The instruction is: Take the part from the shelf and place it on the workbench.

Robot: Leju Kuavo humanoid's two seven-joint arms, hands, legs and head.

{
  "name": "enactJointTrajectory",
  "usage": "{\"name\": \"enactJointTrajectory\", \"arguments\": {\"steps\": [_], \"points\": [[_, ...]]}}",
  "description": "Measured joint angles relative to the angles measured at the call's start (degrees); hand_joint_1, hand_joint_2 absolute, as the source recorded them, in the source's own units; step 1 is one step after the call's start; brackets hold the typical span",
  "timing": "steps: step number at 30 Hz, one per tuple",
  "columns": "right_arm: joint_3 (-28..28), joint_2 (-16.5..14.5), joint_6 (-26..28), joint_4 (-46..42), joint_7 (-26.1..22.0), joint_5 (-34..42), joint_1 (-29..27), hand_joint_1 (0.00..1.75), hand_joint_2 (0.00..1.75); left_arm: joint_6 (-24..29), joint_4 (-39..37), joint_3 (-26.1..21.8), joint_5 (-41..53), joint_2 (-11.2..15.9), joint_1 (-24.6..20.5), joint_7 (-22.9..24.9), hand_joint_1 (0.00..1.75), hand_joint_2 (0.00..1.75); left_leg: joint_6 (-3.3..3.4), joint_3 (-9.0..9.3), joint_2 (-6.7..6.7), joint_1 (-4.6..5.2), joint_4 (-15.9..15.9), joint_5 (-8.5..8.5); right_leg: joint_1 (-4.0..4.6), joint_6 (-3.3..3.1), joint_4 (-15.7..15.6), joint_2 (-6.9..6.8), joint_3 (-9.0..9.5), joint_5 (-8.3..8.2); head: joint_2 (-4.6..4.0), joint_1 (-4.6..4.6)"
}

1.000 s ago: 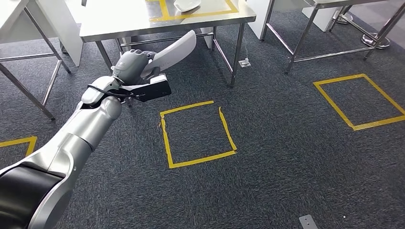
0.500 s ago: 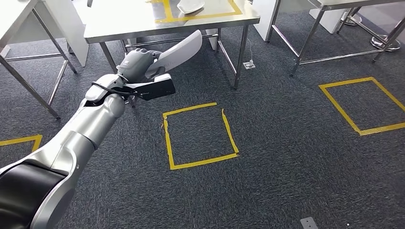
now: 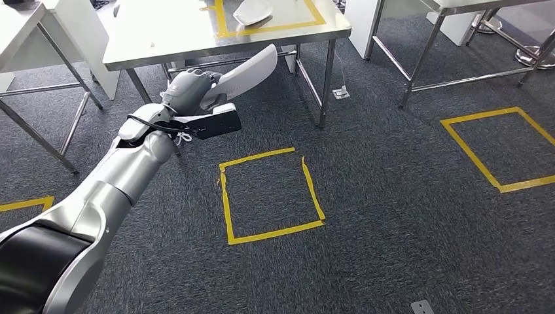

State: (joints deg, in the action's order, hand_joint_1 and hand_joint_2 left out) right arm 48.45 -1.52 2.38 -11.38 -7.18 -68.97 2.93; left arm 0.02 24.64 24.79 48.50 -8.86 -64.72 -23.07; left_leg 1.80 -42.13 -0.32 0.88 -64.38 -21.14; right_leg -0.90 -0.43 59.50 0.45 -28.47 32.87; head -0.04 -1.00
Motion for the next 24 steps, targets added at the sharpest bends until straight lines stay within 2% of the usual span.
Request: {"name": "enactJointTrajectory", "arguments": {"steps": [1,2,4,5,6,8,10,11,12,13,15,16,17,18,20,21,22,23,24], "points": [[0.01,-0.08,-0.02,0.01,0.03,-0.04,0.07,0.00,0.00,-0.01,0.03,0.01,0.03,0.00,-0.04,0.04,1.75,1.75,0.76,1.25,0.00,0.48,2.61,0.71,-0.11,0.26,-0.53,-0.05,0.55,0.37,0.00,0.18],[0.02,-0.15,-0.03,0.02,0.03,-0.15,0.13,0.00,0.00,-0.02,0.06,0.01,0.05,-0.01,-0.07,0.08,1.75,1.75,1.22,2.15,0.01,0.85,4.11,0.33,-0.24,0.59,-1.01,-0.14,1.06,0.44,0.00,0.36],[0.03,-0.16,-0.07,-0.02,-0.04,-0.47,0.23,0.00,0.00,-0.02,0.28,0.03,0.10,-0.01,-0.07,0.20,1.75,1.75,1.31,3.78,0.01,0.98,6.34,-0.78,-0.50,1.23,-1.46,-0.28,1.80,-0.04,0.00,0.43],[0.02,-0.20,-0.07,-0.03,-0.16,-0.70,0.25,0.00,0.00,0.03,0.42,0.04,0.11,0.06,-0.06,0.27,1.75,1.75,1.20,4.78,-0.02,0.86,7.28,-1.14,-0.49,1.39,-0.55,-0.33,1.70,-0.55,0.00,0.44],[0.02,-0.25,-0.06,-0.03,-0.26,-0.86,0.27,0.00,0.00,0.07,0.51,0.04,0.11,0.16,-0.04,0.32,1.75,1.75,1.15,5.81,-0.04,0.68,7.96,-1.45,-0.54,1.49,1.31,-0.34,0.73,-0.94,0.00,0.45],[0.01,-0.17,-0.02,-0.03,-0.35,-1.08,0.25,0.00,0.00,0.13,0.48,0.04,0.12,0.35,0.24,0.36,1.75,1.75,1.06,7.60,-0.14,0.48,8.74,-2.32,-0.59,1.60,7.52,-0.31,-3.35,-0.22,0.00,0.50],[0.01,-0.02,-0.03,-0.03,-0.32,-1.23,0.06,0.00,0.00,0.11,0.37,0.04,0.14,0.45,1.15,0.34,1.75,1.75,0.96,9.12,-0.29,0.41,8.87,-3.67,-0.62,2.03,12.28,-0.30,-8.12,3.17,0.00,0.56],[0.01,0.01,-0.05,-0.03,-0.30,-1.35,-0.06,0.00,0.00,0.11,0.34,0.04,0.15,0.51,1.68,0.34,1.75,1.75,0.83,10.03,-0.39,0.38,8.88,-4.45,-0.68,2.29,12.62,-0.31,-9.78,4.59,0.00,0.58],[0.01,0.04,-0.07,-0.03,-0.28,-1.49,-0.16,0.00,0.00,0.11,0.32,0.04,0.16,0.56,2.07,0.34,1.75,1.75,0.67,10.98,-0.46,0.33,8.87,-5.27,-0.77,2.53,11.42,-0.33,-10.80,4.81,0.00,0.58],[0.01,0.05,-0.08,-0.03,-0.28,-1.64,-0.26,0.00,0.00,0.11,0.32,0.04,0.17,0.60,2.31,0.34,1.75,1.75,0.44,11.98,-0.50,0.27,8.83,-6.13,-0.88,2.69,8.76,-0.35,-11.20,3.21,0.00,0.60],[0.01,0.01,-0.06,0.03,-0.26,-1.86,-0.56,0.00,0.00,0.11,0.21,0.04,0.19,0.67,2.54,0.31,1.75,1.75,-0.18,13.61,-0.56,0.25,8.56,-7.96,-1.04,2.82,1.94,-0.60,-11.22,-4.84,0.00,0.63],[0.00,-0.01,-0.06,0.07,-0.21,-1.92,-0.65,0.00,0.00,0.10,0.14,0.04,0.22,0.72,2.59,0.30,1.75,1.75,-0.55,14.15,-0.62,0.30,8.44,-8.73,-0.96,2.51,-0.34,-0.72,-11.01,-8.36,0.00,0.61],[-0.01,-0.06,-0.06,0.12,-0.15,-1.95,-0.70,0.00,0.00,0.09,0.12,0.04,0.27,0.78,2.61,0.30,1.75,1.75,-0.92,14.51,-0.68,0.34,8.36,-9.31,-0.85,2.03,-1.51,-0.84,-10.88,-10.71,0.00,0.57],[-0.01,-0.10,-0.05,0.16,-0.10,-1.95,-0.67,0.00,0.00,0.09,0.24,0.04,0.30,0.83,2.59,0.28,1.75,1.75,-1.26,14.86,-0.72,0.33,8.26,-9.63,-0.62,1.34,-1.62,-0.92,-10.65,-11.12,0.00,0.52],[-0.01,-0.11,-0.01,0.16,-0.11,-1.96,-0.50,0.00,0.00,0.10,0.72,0.04,0.34,0.87,2.45,0.23,1.75,1.75,-2.04,14.29,-0.65,0.19,6.69,-9.16,-0.62,0.14,-1.84,-0.87,-9.74,-10.38,0.00,0.48],[-0.01,-0.08,0.00,0.16,-0.15,-1.96,-0.47,0.00,0.00,0.12,0.87,0.04,0.33,0.92,2.47,0.21,1.75,1.75,-2.50,13.02,-0.50,0.07,4.30,-8.59,-0.71,-0.30,-2.11,-0.86,-9.03,-9.95,0.00,0.43],[0.00,-0.06,0.01,0.16,-0.18,-1.97,-0.46,0.00,0.00,0.13,0.89,0.04,0.32,0.98,2.64,0.21,1.75,1.75,-2.99,11.06,-0.32,-0.12,0.91,-8.39,-0.85,-0.61,-2.47,-0.82,-8.12,-9.48,0.00,0.40],[0.00,-0.05,0.01,0.16,-0.19,-1.97,-0.51,0.00,0.00,0.13,0.78,0.04,0.32,1.07,2.98,0.21,1.75,1.75,-3.45,8.61,-0.13,-0.37,-2.94,-8.97,-0.92,-0.76,-2.78,-0.75,-7.12,-8.93,0.00,0.36],[0.00,-0.05,0.00,0.17,-0.19,-1.97,-0.59,0.00,0.00,0.12,0.63,0.04,0.32,1.14,3.40,0.22,1.75,1.75,-3.79,6.24,-0.01,-0.64,-6.34,-10.54,-0.99,-0.78,-3.00,-0.67,-6.11,-8.29,0.00,0.34]]}}
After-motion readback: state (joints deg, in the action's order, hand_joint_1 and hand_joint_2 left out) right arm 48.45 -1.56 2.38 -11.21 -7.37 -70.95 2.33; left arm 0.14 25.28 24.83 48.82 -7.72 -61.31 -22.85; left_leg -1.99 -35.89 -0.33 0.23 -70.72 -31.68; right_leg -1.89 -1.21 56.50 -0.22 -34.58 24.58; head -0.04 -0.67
